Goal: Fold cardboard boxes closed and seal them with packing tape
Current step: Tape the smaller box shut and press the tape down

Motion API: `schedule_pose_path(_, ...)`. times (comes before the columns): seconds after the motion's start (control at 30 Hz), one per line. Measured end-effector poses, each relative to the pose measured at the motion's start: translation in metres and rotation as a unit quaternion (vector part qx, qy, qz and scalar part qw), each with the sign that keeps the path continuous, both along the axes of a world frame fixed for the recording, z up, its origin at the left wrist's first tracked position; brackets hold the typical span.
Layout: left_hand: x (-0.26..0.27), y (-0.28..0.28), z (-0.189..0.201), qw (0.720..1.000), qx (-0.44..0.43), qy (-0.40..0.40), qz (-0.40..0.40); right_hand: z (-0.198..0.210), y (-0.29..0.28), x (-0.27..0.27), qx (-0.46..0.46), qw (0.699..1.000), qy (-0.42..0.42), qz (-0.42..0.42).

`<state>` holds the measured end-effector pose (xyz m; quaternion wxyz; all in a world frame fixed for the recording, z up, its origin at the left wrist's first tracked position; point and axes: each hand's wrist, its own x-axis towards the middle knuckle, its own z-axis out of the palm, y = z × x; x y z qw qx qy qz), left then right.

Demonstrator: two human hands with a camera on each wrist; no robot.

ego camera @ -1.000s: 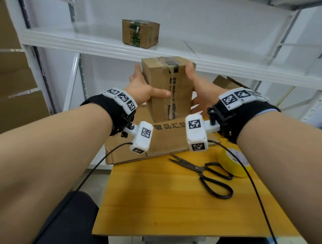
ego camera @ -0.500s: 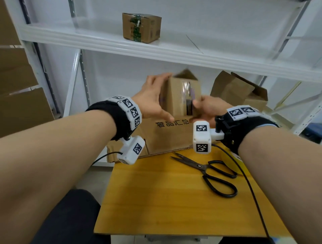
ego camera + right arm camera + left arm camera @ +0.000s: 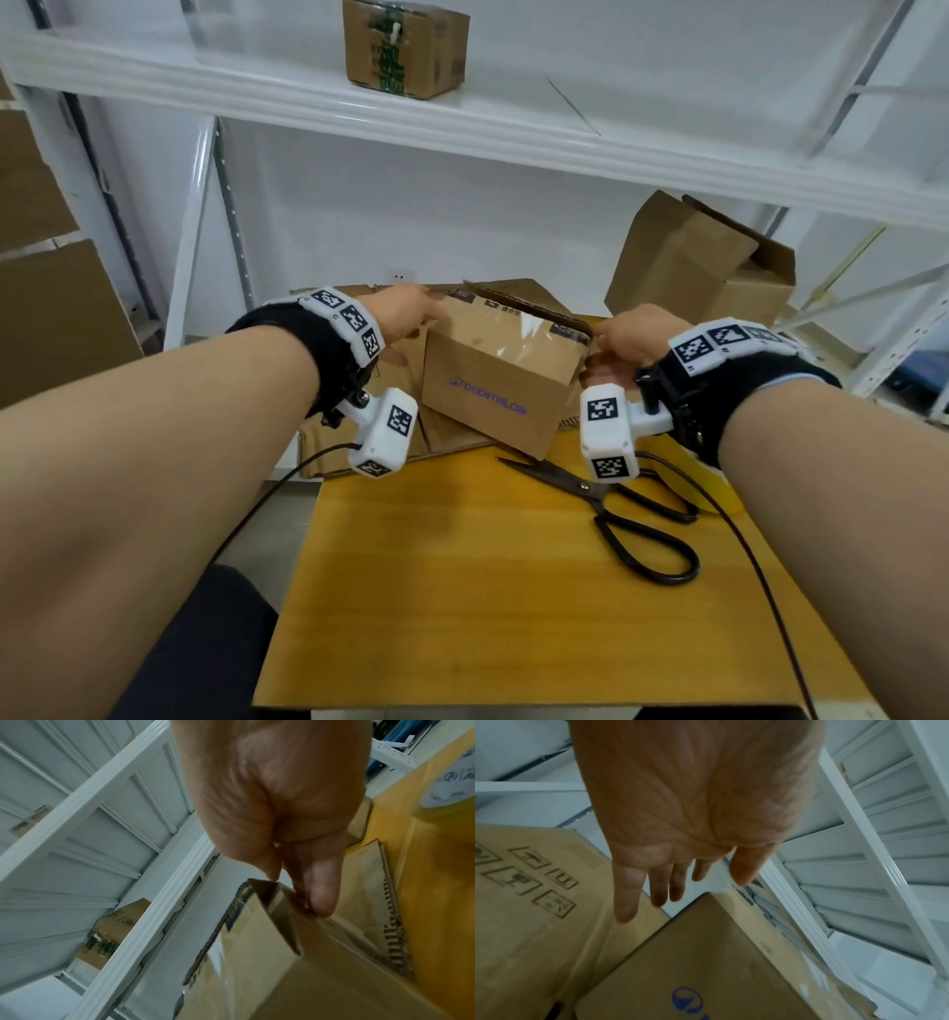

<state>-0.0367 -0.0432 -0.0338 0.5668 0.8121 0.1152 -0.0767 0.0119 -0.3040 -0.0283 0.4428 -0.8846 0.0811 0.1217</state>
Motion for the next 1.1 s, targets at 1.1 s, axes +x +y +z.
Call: schedule_pose_path(1.1, 0.005, -0.003, 0.015, 0.95, -0.305, -0.057, -0.033, 0.06, 0.036, -0.026, 0.314, 0.949, -0.03, 0.015)
